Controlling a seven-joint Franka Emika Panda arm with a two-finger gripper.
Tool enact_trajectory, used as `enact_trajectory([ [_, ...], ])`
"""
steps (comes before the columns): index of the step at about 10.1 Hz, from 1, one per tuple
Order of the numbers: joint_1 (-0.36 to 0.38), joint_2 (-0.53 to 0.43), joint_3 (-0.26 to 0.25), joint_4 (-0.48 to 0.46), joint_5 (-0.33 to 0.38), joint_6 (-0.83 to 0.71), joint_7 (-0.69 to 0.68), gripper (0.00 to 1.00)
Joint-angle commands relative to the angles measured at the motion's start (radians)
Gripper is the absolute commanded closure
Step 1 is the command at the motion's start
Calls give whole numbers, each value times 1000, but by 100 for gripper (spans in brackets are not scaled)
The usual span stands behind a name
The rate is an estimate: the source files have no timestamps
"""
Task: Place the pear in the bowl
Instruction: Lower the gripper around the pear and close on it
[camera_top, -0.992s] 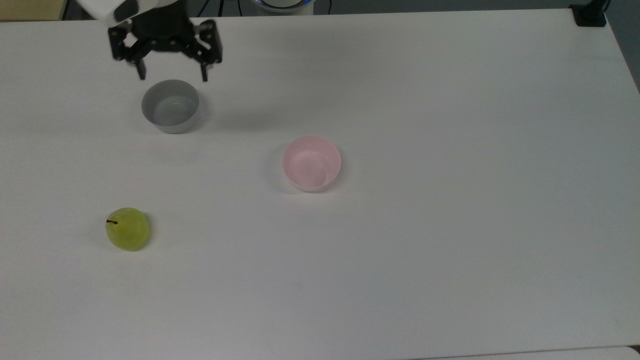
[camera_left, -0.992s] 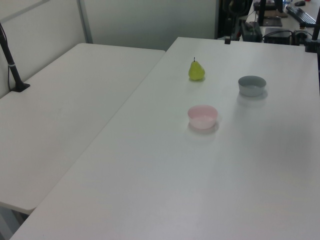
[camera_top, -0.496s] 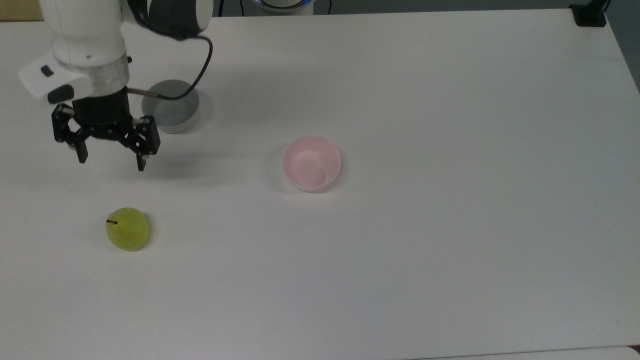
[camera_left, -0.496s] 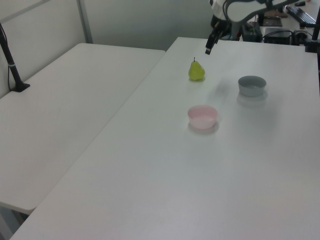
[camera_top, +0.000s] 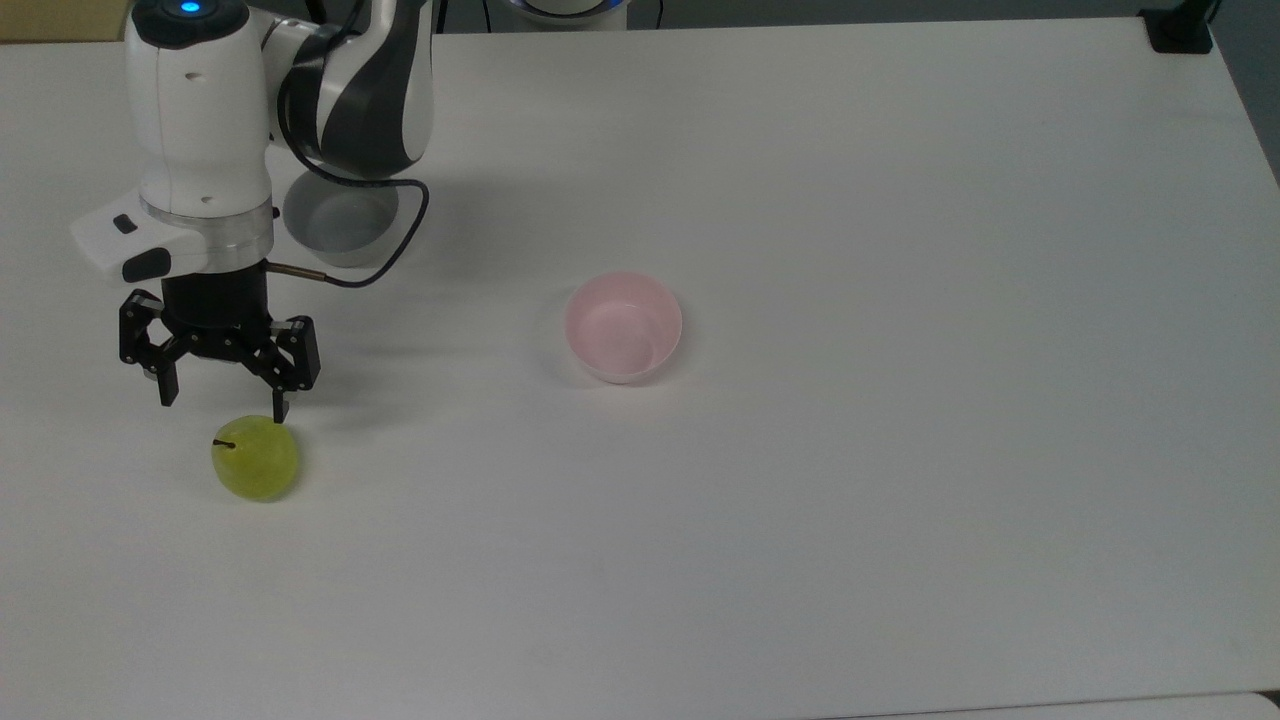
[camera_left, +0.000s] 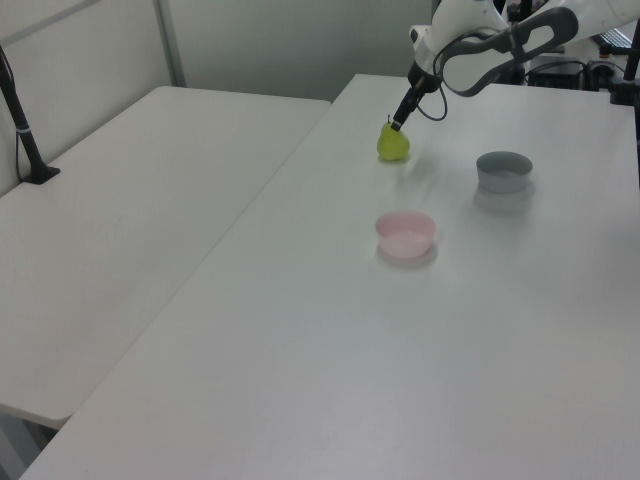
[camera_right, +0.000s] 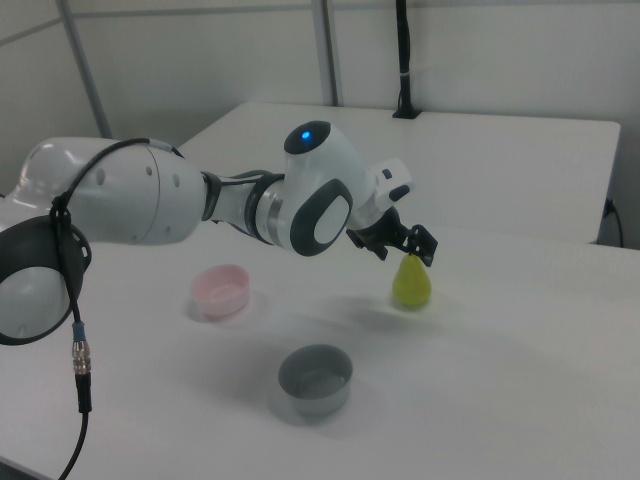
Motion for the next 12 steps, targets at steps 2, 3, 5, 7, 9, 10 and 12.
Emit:
enact_trajectory([
  [2,7,59,-2,-14,3,110,45,0],
  [3,10,72,-2,-11,2,118,47,7],
  [5,10,99,-2,-8,7,191,74,28],
  [7,12,106,-2,-9,-4,216,82,79],
  [9,10,75,-2,-13,0,210,79,100],
  [10,10,35,6,-22,0,187,77,100],
  [12,15,-73,48,-49,0,27,76,100],
])
